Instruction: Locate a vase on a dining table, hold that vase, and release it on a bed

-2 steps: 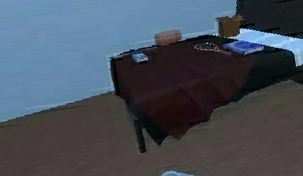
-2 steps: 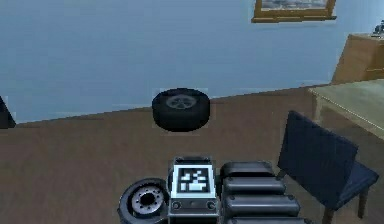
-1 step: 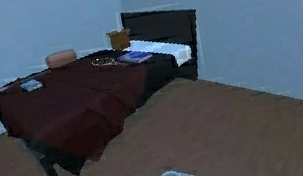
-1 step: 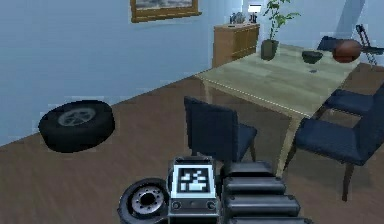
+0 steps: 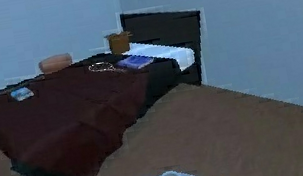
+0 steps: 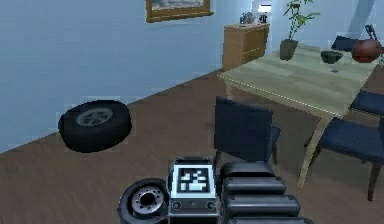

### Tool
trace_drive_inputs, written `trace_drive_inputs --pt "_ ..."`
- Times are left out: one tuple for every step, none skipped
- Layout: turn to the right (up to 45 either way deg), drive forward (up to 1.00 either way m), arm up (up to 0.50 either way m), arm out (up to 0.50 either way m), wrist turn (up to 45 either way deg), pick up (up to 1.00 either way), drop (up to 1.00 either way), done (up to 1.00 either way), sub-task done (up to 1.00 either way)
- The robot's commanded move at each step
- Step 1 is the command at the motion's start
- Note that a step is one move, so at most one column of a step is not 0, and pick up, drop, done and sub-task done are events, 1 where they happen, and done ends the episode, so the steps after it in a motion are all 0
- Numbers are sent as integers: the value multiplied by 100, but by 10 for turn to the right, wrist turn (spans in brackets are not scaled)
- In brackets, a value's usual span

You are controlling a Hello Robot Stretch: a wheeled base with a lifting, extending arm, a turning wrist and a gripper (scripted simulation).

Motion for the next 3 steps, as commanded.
trace_drive_inputs --pt "180 0 0 0 0 0 0 0 0" --pt "0 100 0 0 0 0 0 0 0" --pt "30 0 0 0 0 0 0 0 0"
